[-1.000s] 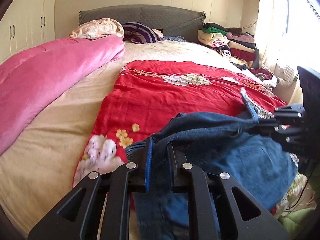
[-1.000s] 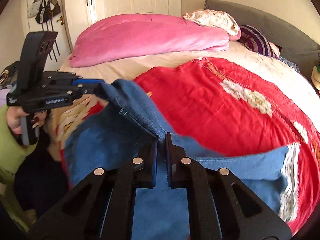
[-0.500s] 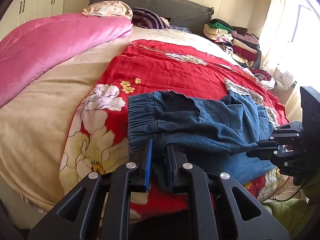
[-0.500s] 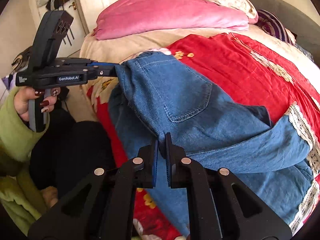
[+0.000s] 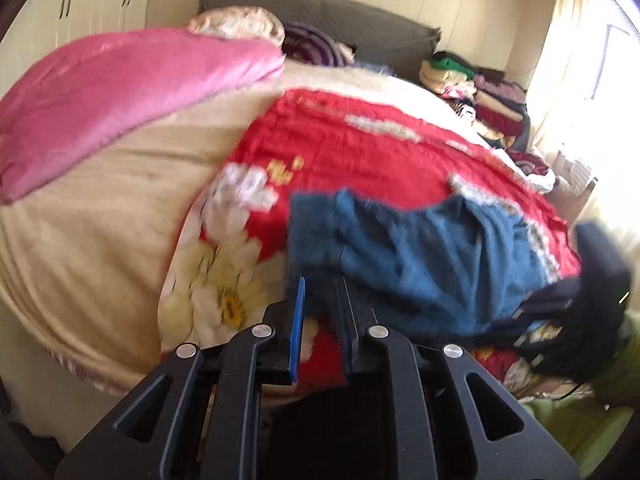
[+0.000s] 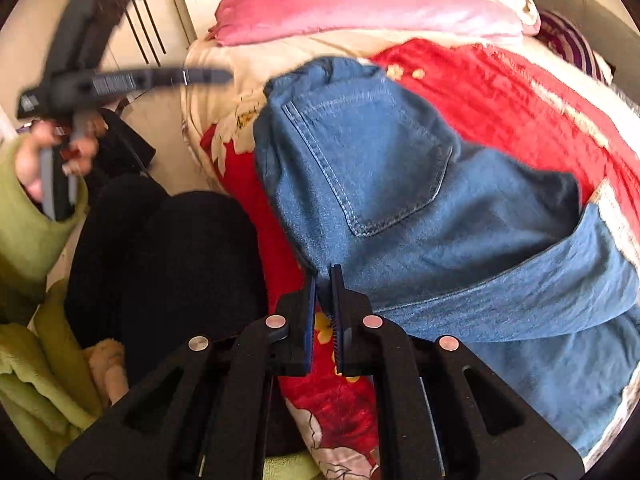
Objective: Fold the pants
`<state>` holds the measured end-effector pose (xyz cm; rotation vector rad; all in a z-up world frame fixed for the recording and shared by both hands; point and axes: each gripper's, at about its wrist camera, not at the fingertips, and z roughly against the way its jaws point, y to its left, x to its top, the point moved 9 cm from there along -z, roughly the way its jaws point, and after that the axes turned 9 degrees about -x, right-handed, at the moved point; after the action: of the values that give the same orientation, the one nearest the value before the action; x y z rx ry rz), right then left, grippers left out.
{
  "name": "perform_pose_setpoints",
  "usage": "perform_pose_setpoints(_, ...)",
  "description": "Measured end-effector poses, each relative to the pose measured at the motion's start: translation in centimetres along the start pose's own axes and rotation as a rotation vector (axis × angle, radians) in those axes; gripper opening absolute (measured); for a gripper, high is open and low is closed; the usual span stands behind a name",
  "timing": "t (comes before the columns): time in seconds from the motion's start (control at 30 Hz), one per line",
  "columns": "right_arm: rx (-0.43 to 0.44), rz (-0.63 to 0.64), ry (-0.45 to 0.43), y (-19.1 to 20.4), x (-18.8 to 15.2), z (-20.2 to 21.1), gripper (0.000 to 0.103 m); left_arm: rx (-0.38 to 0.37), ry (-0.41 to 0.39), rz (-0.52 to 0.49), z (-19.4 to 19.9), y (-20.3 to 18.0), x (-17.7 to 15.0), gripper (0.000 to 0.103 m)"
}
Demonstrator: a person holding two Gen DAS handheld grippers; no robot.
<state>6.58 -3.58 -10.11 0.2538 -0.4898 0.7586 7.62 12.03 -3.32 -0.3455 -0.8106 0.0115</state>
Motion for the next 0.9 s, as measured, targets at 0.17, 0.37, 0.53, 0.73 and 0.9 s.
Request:
perform_pose_setpoints(0.17,0.012,0.0,0.018,0.6,-0.8,-0.4,0.006,-0.028,0.041,-0.084,-4.0,-3.2,1.5,0.015)
perform_pose_setpoints(0.37,0.01,-0.031,-0.038,-0.8,-0.6,3.2,0.006,0.076,0.166,-0.076,-7.3,-0.6,-2.4,0.015)
perform_pose_setpoints(0.53,-0.041,-0.132,-0.088,-3.3,1.6,2.8,0.015,0.058,0.16,-0.055,-7.0,-0.1,-2.6,0.015)
perform_pose_setpoints(0.73,-0.05,-0.177,0.081,-3.2,-0.6,-2.7,0.02,0.046,0.153,-0.045,-7.1,-0.3,-2.7,0.015)
perform_pose_setpoints(0.9,-0.03,-0.19,0.025,-3.6,0.1,-0.2,0.032,0.051,0.127,-0.043,-6.7,-0.9,-2.3,0.017)
